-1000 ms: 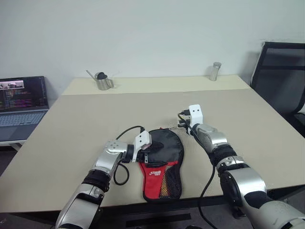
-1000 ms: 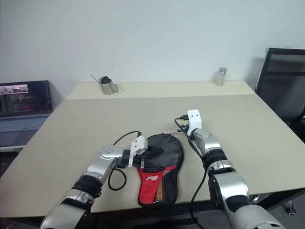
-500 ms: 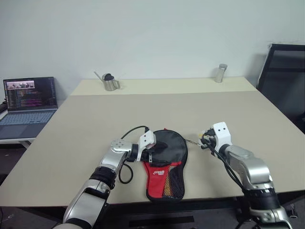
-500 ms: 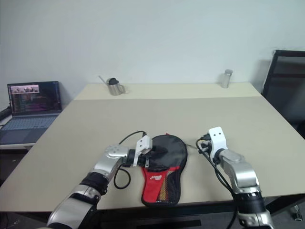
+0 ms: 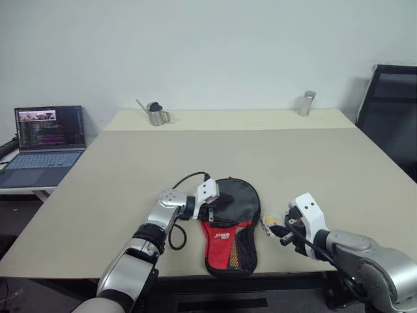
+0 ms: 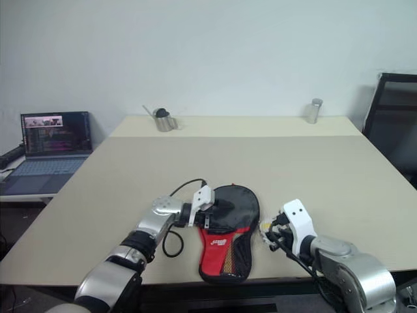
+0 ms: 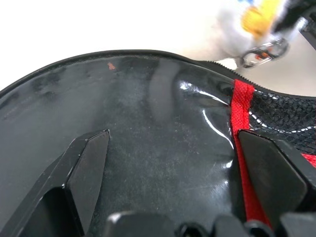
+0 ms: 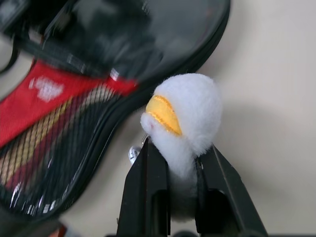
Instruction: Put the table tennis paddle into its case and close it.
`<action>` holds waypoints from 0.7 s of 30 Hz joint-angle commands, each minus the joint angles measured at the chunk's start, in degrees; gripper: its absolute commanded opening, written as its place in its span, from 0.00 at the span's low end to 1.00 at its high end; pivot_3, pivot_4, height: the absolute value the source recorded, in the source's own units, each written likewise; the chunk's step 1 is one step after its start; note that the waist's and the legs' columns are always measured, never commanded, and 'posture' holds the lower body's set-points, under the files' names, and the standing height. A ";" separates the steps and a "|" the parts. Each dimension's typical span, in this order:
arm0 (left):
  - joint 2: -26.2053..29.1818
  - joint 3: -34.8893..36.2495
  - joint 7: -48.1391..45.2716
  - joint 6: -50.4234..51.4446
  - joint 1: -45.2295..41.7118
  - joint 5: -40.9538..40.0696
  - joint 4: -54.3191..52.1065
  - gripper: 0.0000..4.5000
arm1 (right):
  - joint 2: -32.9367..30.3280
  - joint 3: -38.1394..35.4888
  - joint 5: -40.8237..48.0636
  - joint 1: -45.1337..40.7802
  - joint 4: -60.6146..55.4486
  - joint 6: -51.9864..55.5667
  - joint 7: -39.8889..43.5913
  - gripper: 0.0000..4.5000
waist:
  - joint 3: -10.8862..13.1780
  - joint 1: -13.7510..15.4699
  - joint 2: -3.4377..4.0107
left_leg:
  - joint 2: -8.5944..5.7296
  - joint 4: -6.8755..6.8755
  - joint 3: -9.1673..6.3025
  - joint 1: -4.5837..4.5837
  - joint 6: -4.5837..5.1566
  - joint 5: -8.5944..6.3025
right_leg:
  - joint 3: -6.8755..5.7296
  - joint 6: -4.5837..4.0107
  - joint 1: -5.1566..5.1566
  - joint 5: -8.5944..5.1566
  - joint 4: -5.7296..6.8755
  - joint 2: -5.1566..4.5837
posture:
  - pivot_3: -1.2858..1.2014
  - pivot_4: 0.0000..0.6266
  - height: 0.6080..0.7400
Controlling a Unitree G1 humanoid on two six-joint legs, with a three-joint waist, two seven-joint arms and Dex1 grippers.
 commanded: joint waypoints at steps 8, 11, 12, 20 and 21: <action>-0.26 -1.33 2.57 -1.10 0.68 4.35 5.71 1.00 | -5.95 -5.43 10.54 5.67 -9.76 5.41 6.86 0.04 | -0.07 0.03 0.12 | -0.01 -0.07 -0.34 -0.04 -0.07 -0.05 | -0.32 0.01 0.31 -0.01 -0.46 -0.05 | 0.52 0.24 1.00; -0.32 -1.30 2.59 -1.23 0.57 4.43 5.99 1.00 | -7.30 -7.03 13.35 7.29 -11.32 6.25 8.54 0.04 | -0.11 0.06 0.15 | -0.04 -0.12 -0.44 -0.14 -0.06 -0.05 | -0.41 0.03 0.39 0.00 -0.71 -0.05 | 0.52 0.24 1.00; -0.39 -1.31 2.71 -1.33 0.45 4.52 6.24 1.00 | -7.88 -7.41 14.25 8.55 -11.75 6.40 9.11 0.04 | -0.11 0.04 0.14 | -0.03 -0.11 -0.44 -0.13 -0.06 -0.05 | -0.41 0.04 0.41 0.01 -0.73 -0.06 | 0.52 0.24 1.00; -1.10 -1.24 3.26 -1.80 -0.37 4.89 7.10 1.00 | -7.82 -11.05 21.91 14.68 -14.84 7.52 11.11 0.04 | -0.11 0.00 0.15 | -0.01 -0.12 -0.63 -0.15 -0.08 -0.07 | -0.54 0.05 0.40 0.01 -0.83 -0.05 | 0.52 0.24 1.00; -1.14 -1.21 3.29 -1.84 -0.40 4.94 7.13 1.00 | -7.56 -11.11 22.91 14.88 -15.00 7.55 10.91 0.04 | -0.11 -0.01 0.16 | -0.01 -0.12 -0.67 -0.17 -0.09 -0.07 | -0.57 0.05 0.40 0.01 -0.86 -0.05 | 0.52 0.24 1.00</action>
